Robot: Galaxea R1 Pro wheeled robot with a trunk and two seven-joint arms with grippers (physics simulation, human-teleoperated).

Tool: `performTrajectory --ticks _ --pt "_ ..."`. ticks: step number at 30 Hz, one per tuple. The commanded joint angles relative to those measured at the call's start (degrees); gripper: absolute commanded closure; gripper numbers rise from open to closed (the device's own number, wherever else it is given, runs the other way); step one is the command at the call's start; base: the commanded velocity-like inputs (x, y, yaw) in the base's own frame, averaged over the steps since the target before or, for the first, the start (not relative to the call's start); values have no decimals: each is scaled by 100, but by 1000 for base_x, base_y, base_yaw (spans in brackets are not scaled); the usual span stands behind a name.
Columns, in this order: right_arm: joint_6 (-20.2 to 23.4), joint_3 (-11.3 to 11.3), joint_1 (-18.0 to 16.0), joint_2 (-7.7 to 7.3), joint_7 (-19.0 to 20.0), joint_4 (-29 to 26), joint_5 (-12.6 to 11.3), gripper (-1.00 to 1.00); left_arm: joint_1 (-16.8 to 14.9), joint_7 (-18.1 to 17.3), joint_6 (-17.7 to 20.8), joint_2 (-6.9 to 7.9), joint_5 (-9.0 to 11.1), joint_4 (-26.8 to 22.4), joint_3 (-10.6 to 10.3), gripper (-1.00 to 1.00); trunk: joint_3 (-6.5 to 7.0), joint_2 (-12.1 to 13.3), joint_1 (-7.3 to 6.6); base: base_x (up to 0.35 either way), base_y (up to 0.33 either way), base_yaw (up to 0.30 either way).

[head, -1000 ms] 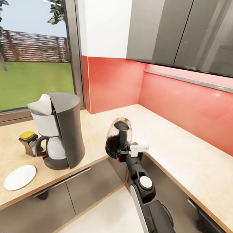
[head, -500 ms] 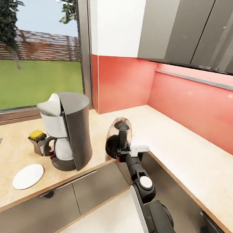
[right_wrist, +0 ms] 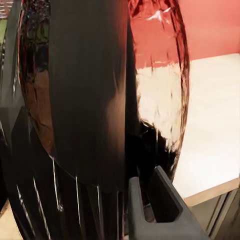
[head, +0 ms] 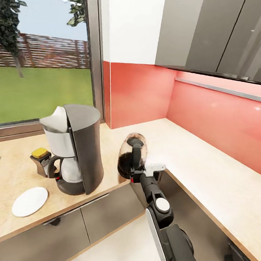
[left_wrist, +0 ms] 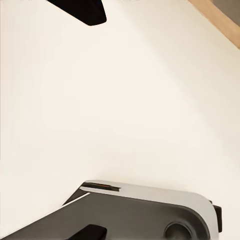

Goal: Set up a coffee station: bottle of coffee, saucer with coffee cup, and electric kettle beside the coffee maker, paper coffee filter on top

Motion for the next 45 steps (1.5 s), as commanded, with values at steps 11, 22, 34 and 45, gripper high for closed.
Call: performTrajectory --ticks 11,22,34,45 --pt "40 14 -7 0 -24 20 31 100 -2 8 -10 -1 49 6 -42 -100 -11 -12 5 56 38 0" --pt "40 16 -7 0 -18 32 31 100 -5 8 -13 -1 49 4 -43 -100 -11 -12 5 104 109 0" --pt "35 14 -7 0 -15 117 31 100 -4 -2 -9 -1 49 4 -41 -100 -11 -12 5 65 50 0" --pt "33 14 -7 3 -16 133 31 100 -2 -10 -9 -2 49 13 -41 -100 -11 -12 5 17 13 0"
